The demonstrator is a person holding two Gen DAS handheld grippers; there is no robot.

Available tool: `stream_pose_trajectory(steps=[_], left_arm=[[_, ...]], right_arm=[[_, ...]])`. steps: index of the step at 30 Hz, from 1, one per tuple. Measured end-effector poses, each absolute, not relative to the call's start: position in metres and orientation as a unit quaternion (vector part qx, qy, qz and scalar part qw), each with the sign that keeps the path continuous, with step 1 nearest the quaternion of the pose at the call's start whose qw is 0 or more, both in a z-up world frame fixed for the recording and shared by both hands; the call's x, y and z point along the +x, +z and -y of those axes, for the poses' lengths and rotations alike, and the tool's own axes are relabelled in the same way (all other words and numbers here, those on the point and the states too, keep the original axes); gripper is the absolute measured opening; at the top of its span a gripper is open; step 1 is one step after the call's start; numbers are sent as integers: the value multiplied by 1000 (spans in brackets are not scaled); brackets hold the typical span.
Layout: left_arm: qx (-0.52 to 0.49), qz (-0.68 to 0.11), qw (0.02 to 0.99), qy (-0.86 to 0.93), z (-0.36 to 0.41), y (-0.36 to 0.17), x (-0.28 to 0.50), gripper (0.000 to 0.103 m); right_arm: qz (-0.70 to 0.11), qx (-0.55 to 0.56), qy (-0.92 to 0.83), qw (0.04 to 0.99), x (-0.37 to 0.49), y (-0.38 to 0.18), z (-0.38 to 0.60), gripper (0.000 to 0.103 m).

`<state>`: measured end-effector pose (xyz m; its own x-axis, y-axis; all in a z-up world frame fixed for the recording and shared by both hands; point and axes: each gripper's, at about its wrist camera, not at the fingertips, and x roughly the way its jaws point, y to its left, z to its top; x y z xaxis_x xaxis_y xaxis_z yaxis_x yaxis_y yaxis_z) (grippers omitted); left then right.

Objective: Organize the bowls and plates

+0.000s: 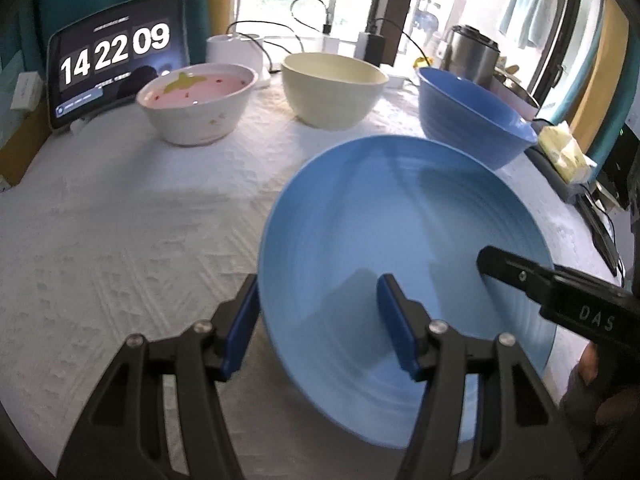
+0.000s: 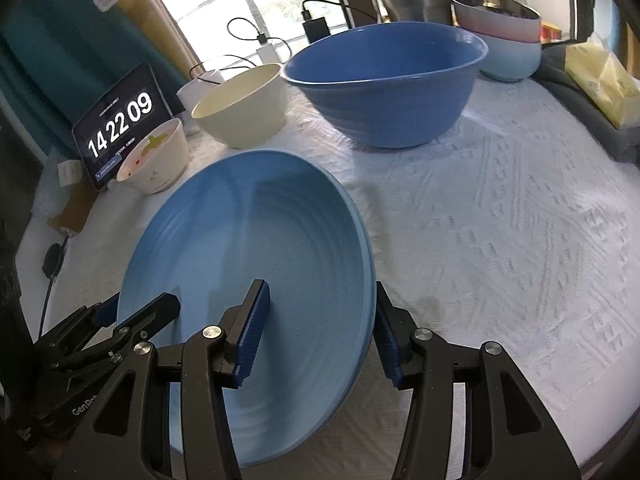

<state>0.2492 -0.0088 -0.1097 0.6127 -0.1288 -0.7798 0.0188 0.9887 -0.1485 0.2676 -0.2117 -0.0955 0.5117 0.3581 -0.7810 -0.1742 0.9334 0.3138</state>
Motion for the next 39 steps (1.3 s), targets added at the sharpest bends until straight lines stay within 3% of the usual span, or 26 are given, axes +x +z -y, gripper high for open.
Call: stream_pose_trajectory(steps=[39], left_arm=[[-130, -412, 901, 37, -137, -116, 240, 60]], right_arm=[[-492, 24, 227, 840, 297, -92, 65, 54]])
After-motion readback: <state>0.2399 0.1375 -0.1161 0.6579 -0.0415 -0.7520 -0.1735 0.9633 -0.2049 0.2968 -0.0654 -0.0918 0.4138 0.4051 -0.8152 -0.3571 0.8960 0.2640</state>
